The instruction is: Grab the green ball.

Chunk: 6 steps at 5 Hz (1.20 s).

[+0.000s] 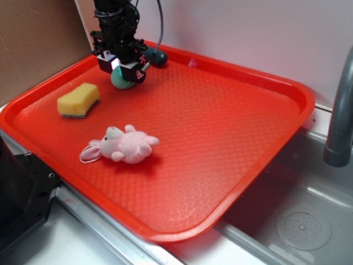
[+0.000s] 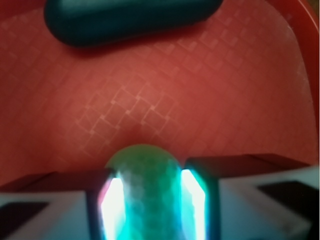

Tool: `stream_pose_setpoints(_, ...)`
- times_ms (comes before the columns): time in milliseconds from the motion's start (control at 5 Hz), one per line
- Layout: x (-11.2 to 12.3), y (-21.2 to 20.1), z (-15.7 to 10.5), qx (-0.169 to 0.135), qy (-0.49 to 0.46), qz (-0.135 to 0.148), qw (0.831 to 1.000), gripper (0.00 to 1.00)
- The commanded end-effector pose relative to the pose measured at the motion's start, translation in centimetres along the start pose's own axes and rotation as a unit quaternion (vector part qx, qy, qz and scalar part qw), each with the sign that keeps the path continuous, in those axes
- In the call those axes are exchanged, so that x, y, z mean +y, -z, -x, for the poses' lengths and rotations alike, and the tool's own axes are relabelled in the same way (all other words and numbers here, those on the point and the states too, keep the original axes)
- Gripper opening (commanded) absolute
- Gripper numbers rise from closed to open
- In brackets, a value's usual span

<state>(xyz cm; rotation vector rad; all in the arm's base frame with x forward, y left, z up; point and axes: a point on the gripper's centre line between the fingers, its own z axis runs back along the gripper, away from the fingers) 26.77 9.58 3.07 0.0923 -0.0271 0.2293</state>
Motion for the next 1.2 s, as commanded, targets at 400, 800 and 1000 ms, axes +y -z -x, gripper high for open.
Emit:
stream_pose_setpoints(400,-3.3,-12.5,6.5,0.001,-0.020,0.048,0.999,0.00)
stream_pose_setpoints(800,-4.6,-14.9,10.7,-0.005,-0.018,0.048,0.999,0.00)
stream_pose_setpoints(1000,-4.6,-14.6,10.8,-0.004,-0.012,0.057,0.998,0.00)
